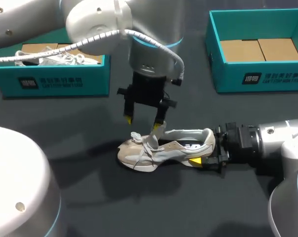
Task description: Take the shoe out of the shoebox, open the shoe tongue, remove and reinsert the insole, then place the shoe into the shoebox
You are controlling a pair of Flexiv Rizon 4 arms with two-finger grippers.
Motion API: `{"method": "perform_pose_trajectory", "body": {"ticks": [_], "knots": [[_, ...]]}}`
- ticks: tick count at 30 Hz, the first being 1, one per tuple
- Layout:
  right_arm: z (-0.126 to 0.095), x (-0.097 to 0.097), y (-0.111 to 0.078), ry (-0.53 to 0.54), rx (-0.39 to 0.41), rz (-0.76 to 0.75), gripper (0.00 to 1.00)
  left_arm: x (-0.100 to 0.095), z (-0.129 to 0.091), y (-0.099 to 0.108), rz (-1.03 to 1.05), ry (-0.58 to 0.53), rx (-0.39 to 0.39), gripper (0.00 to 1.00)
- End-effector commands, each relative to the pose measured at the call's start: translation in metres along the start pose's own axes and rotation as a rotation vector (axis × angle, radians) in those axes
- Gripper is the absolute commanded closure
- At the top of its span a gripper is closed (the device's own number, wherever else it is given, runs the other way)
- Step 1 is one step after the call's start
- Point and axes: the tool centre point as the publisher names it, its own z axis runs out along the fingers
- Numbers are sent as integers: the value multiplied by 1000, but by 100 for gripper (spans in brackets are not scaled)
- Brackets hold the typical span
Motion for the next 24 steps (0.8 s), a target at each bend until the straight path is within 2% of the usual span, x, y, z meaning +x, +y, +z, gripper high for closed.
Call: {"method": "perform_pose_trajectory", "body": {"ticks": [1,3,5,8,9,10,13,14,22,24], "knots": [[1,1,0,-3,2,-1,100,1,-13,1,135,73,47,34],[1,1,0,-3,2,-1,100,7,-18,-1,239,57,39,43],[1,1,0,-3,2,-1,100,13,-23,-3,345,60,33,45],[1,1,0,-3,2,-1,100,20,-30,-6,528,77,31,62],[1,1,0,-3,2,-1,100,23,-32,-7,610,80,26,75],[1,1,0,-3,2,-1,100,25,-34,-8,686,85,34,100],[1,1,0,-3,2,-1,100,33,-34,-11,1006,23,48,100],[1,1,0,-3,2,-1,100,45,-34,-13,889,39,66,100],[1,1,0,-3,2,-1,100,45,-34,-13,889,39,66,100],[1,1,0,-3,2,-1,100,49,-25,-16,997,10,79,100]]}}
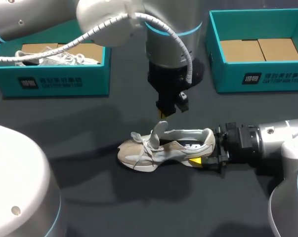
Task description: Take the shoe out of the shoebox, open the shoe tongue, remove and reinsert the insole, then place the shoe into the shoebox
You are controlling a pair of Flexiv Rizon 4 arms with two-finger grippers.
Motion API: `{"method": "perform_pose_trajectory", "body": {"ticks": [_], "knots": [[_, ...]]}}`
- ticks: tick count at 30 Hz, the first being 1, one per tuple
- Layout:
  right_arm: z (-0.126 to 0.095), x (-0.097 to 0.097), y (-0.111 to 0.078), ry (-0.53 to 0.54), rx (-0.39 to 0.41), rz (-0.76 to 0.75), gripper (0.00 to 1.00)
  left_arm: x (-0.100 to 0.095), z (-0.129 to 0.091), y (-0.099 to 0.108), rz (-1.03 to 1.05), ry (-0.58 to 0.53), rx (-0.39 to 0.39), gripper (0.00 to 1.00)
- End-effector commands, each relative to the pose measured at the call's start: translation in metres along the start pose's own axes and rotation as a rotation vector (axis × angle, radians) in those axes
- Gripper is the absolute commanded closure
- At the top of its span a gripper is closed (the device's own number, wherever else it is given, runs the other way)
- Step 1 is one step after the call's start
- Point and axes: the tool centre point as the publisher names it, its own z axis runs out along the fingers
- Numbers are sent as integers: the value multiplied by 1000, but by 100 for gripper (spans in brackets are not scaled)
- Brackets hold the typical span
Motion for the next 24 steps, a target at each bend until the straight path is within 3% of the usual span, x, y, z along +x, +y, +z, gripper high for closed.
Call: {"method": "perform_pose_trajectory", "body": {"ticks": [1,4,8,18,24], "knots": [[1,1,0,-3,2,-1,100,2,12,-12,254,-47,7,100],[1,1,0,-3,2,-1,100,3,16,-21,415,-10,99,100],[1,1,0,-3,2,-1,100,15,27,-30,491,-68,208,100],[1,1,0,-3,2,-1,100,15,26,-35,504,-72,198,100],[1,1,0,-3,2,-1,100,26,68,-57,613,-72,164,100]]}}
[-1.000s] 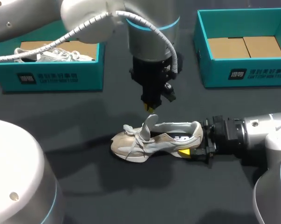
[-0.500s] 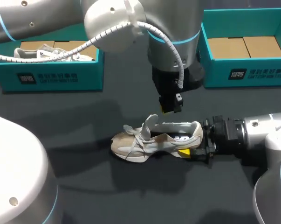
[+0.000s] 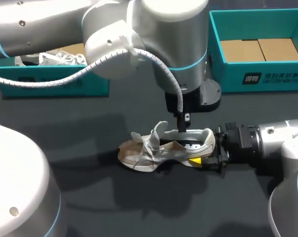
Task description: Take the shoe out of the shoebox, open the shoe tongue, remove and reinsert the insole, then place the shoe into the shoebox
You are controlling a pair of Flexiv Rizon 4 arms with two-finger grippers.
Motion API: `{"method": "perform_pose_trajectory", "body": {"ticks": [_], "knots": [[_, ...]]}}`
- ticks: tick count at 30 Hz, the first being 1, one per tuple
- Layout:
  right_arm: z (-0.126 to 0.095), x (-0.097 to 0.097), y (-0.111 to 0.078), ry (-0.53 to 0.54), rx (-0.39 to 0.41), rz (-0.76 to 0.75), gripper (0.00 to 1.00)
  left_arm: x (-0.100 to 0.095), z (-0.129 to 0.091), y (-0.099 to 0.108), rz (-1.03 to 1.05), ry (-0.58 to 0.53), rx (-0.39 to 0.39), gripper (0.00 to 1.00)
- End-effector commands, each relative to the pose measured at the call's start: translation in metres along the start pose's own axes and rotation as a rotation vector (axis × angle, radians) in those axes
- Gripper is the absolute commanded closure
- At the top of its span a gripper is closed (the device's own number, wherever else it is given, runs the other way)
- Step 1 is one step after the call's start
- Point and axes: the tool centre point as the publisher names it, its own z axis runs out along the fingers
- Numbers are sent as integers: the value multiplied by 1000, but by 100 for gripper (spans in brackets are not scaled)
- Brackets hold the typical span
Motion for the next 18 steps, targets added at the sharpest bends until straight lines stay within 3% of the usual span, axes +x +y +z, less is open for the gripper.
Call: {"method": "perform_pose_trajectory", "body": {"ticks": [1,3,14,18], "knots": [[1,1,0,-2,2,-1,100,1,41,-12,31,-14,-17,100],[1,1,0,-2,2,-1,100,2,51,-11,65,-34,-36,100],[1,1,0,-2,2,-1,100,2,51,-11,65,-34,-36,100],[1,1,0,-2,2,-1,100,-3,76,-15,80,10,-52,100]]}}
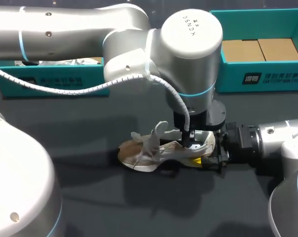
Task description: Take the shoe out of the shoebox, open the shoe tongue, remove and reinsert the insole, then place the shoe into the shoebox
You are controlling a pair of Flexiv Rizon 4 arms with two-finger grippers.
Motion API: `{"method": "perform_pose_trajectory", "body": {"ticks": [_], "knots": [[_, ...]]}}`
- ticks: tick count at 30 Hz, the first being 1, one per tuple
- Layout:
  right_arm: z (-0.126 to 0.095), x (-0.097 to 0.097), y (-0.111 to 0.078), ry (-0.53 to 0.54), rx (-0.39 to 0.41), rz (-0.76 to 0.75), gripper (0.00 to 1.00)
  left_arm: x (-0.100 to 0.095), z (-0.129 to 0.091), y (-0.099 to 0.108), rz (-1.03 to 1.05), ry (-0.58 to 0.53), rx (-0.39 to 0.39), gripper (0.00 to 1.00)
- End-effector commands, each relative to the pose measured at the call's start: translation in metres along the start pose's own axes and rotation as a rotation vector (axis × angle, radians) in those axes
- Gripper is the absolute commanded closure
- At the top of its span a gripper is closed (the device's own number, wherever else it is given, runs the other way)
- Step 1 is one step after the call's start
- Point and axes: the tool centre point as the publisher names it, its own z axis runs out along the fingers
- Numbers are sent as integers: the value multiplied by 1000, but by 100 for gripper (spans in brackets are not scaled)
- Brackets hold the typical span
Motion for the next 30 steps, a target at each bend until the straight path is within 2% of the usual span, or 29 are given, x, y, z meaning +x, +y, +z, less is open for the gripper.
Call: {"method": "perform_pose_trajectory", "body": {"ticks": [1,6,12,23,30], "knots": [[1,1,0,-2,2,-1,100,-9,25,-8,-1,38,-2,100],[1,1,0,-2,2,-1,100,-13,37,-3,-17,108,-1,100],[1,1,0,-2,2,-1,100,-13,48,-1,-46,122,-5,100],[1,1,0,-2,2,-1,100,-16,47,1,-62,137,-9,100],[1,1,0,-2,2,-1,100,-19,73,-9,-58,181,-56,100]]}}
